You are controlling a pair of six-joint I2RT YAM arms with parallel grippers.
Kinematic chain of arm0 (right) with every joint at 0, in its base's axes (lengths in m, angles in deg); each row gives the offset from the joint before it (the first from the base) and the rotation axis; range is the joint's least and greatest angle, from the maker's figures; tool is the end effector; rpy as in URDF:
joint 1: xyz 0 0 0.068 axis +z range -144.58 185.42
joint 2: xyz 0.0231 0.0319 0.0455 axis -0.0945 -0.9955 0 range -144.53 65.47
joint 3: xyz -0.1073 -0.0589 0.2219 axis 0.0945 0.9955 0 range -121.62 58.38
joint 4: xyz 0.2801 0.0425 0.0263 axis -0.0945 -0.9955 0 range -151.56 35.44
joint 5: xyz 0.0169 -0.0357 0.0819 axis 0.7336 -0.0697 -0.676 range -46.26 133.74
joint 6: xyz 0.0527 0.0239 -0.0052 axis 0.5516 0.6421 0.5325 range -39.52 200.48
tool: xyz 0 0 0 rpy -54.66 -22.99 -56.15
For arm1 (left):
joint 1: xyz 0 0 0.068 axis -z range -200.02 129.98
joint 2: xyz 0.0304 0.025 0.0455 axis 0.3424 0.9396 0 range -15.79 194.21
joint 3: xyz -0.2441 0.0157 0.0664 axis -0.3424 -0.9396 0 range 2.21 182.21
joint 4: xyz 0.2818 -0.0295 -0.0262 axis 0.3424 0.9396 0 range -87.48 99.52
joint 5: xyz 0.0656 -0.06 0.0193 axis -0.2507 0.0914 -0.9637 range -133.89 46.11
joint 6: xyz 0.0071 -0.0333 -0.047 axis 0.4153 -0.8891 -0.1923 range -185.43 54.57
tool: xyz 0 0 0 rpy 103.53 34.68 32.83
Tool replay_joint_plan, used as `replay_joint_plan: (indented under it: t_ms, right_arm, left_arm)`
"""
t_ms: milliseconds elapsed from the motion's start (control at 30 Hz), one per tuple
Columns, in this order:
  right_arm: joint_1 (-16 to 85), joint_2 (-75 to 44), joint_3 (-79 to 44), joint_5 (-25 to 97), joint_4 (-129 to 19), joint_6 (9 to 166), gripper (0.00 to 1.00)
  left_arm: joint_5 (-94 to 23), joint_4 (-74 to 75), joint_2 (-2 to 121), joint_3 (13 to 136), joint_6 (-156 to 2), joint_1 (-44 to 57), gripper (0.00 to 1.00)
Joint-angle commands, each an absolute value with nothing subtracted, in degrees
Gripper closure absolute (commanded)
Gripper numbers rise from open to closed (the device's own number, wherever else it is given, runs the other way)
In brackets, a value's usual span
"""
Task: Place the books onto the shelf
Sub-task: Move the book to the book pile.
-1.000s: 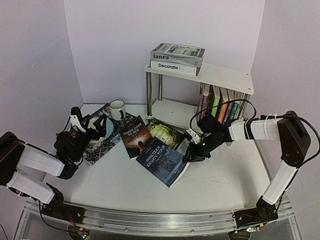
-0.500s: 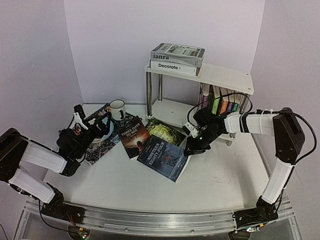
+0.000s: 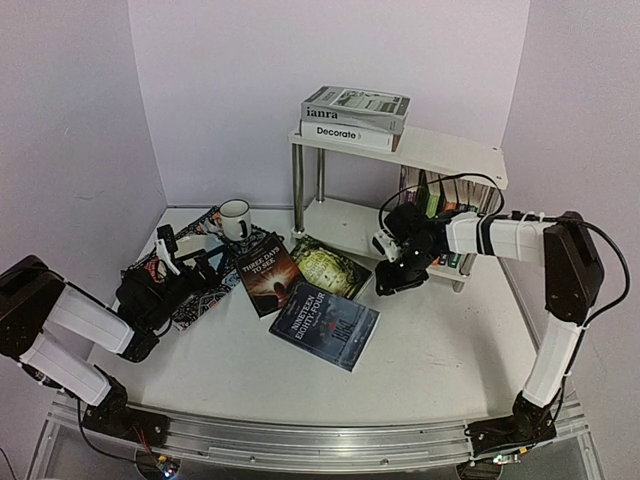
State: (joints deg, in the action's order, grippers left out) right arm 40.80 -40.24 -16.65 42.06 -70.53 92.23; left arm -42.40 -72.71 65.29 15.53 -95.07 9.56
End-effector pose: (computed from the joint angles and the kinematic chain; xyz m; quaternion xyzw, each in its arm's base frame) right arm 0.3481 0.2486 0.1783 -0.1955 0.9084 0.1601 0.3331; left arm 0.2207 -0.1266 0.1428 0.0094 0.6594 -0.3789 0.6493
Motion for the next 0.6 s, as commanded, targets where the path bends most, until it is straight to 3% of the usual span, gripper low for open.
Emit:
replay_joint_plan:
  t_ms: [0,267,400,567]
  right_arm:
    - [41.8,-32.4,-11.6,42.2,-71.7,92.3,0.50]
    - [46.9,-23.9,-2.0,39.8,-68.3,96.5,0.43]
    - [51.4,-20.9,1.6,40.4,-65.8,98.0,0.36]
    - [55.3,-20.4,3.6,41.4,-65.1,98.8,0.32]
  left_arm:
    - [-40.3,-97.6,62.7,13.4,-97.8,9.3,0.00]
    - [-39.0,-73.0,50.5,12.8,-97.0,9.3,0.00]
    - [-36.2,-44.2,45.0,21.2,-95.5,9.3,0.00]
    - [-29.0,-22.7,44.1,29.7,-91.8,9.3,0.00]
